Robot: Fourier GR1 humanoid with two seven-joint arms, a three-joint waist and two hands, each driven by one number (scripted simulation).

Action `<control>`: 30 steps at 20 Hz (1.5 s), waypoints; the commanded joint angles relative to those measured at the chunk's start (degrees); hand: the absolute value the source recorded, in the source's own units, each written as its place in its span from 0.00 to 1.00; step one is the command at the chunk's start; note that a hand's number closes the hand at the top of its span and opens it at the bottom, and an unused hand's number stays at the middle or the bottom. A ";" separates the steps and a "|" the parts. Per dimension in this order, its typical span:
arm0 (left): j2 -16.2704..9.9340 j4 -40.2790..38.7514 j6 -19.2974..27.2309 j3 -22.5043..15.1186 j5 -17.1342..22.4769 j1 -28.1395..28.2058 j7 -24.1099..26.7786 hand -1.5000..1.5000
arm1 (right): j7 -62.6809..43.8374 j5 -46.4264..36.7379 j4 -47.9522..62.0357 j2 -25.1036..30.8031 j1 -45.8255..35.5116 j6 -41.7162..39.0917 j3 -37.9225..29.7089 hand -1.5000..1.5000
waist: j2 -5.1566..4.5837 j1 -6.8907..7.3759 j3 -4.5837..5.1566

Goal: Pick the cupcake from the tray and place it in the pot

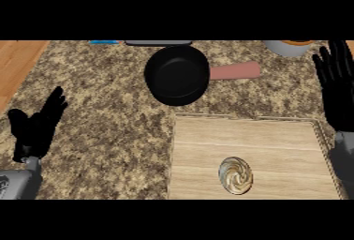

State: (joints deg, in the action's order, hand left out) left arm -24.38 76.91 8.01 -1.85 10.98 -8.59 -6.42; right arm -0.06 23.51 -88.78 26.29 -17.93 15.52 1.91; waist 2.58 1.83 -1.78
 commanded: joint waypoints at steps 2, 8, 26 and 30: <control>-2.69 3.40 2.09 1.60 -2.47 2.82 0.69 0.50 | -7.50 -0.97 -5.42 1.85 8.58 2.10 1.67 1.00 | -1.93 -2.62 1.81; -4.41 3.17 2.11 1.54 -3.89 6.34 0.91 0.50 | -9.10 -25.46 -1.36 18.63 18.79 11.05 6.00 0.00 | -1.10 -4.88 2.91; -1.08 10.45 4.51 -1.73 -7.61 7.18 -3.02 0.50 | -47.36 -50.98 -48.75 23.86 35.87 4.47 18.54 0.00 | -2.80 -1.08 2.00; -2.12 9.67 1.95 -1.47 -7.13 7.14 -0.68 0.50 | -56.58 -46.16 -46.72 26.18 29.24 -5.70 21.95 0.00 | -3.21 0.66 2.10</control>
State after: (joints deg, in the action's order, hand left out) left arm -26.01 86.34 11.12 -3.20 3.86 -0.38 -7.01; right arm -47.32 -25.19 -134.02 50.10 15.78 18.44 21.41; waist -0.24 1.02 0.29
